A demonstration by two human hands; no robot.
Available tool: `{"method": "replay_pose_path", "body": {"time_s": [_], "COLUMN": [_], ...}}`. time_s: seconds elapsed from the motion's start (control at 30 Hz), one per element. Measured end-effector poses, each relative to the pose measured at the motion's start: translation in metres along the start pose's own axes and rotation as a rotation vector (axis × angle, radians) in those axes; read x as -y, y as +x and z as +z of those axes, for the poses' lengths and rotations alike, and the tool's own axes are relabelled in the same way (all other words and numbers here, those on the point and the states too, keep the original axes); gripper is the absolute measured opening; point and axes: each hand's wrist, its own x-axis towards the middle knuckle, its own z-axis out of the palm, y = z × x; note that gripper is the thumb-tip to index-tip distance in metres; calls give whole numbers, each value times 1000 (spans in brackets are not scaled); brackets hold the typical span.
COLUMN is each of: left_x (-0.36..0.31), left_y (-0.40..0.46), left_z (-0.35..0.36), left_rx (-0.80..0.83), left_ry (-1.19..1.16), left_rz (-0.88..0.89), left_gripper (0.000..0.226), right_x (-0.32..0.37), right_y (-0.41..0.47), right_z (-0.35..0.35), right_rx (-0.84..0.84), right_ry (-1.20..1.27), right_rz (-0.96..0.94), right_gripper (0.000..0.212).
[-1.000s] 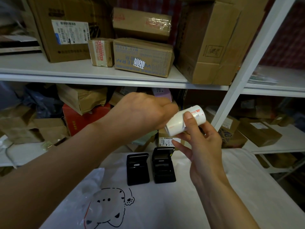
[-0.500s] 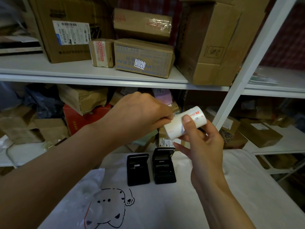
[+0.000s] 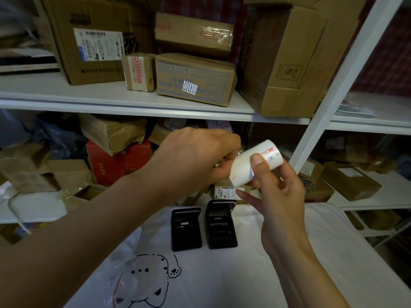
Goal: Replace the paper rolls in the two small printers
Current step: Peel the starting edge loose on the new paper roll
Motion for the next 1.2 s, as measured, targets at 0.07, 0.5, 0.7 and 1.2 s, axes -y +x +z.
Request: {"method": "replay_pose_path", "body": {"time_s": [0.07, 0.5, 0.7, 1.2], "left_x": [1, 4, 2, 1], "left_y": [0, 4, 3, 2], "left_z": [0, -6, -5, 7], "left_rx": [-8, 43, 122, 76], "left_ry": [-43, -187, -286, -365], "left_rz": [-17, -77, -158, -240], "left_gripper": [12, 32, 29, 18], "right_x": [0, 0, -7, -10], "right_y": [0, -3, -5, -3], "right_z": [-1, -1, 2, 3], "right_rx": [11, 37, 8, 11], "right_ry": [16, 25, 19, -69], "right_rz": [-2, -66, -89, -192], "right_gripper": [29, 39, 40, 40]}}
